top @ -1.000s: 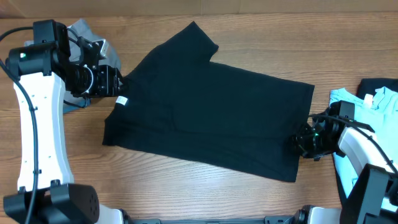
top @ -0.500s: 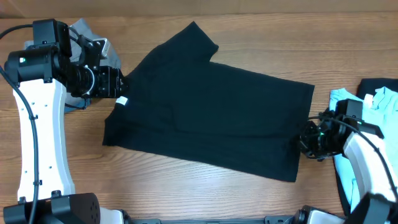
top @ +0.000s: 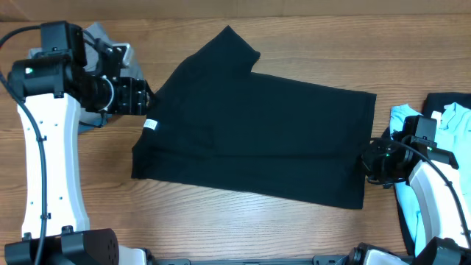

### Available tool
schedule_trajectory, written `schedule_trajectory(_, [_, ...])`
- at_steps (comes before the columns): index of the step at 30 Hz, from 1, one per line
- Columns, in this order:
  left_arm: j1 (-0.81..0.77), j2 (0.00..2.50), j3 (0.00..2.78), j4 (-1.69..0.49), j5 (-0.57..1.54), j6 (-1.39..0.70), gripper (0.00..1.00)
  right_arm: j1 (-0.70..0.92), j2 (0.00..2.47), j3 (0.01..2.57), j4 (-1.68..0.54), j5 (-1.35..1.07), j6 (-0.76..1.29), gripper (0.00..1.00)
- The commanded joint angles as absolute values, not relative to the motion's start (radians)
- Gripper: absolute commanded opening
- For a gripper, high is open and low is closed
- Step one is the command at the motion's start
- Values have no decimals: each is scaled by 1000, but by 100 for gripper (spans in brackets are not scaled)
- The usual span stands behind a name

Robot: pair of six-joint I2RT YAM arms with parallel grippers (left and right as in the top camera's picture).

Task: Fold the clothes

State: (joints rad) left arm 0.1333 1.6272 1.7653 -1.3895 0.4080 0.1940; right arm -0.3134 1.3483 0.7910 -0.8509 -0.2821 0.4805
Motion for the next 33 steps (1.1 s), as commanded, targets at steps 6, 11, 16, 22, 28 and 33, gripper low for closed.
schedule_trajectory(6, [-115,1755,1633,-1271,263,310,76,-318,1337,816,-810,-487,257,4])
schedule_trajectory(11, [-187,1905,1631,-1196,196,307,75,-345,1329,816,-836,-462,321,4])
schedule_trajectory(16, [-212,2038,1631,-1161,203,307,76,-350,1272,816,-819,-549,261,4])
schedule_trajectory(22, [-241,2133,1631,-1098,237,278,68,-350,1257,816,-821,-548,262,4])
schedule_trajectory(28, [-297,2179,1631,-1053,167,258,62,-350,1257,816,-821,-548,261,4])
schedule_trajectory(33, [-340,2188,1631,-1050,14,235,44,-350,1257,816,-825,-540,262,4])
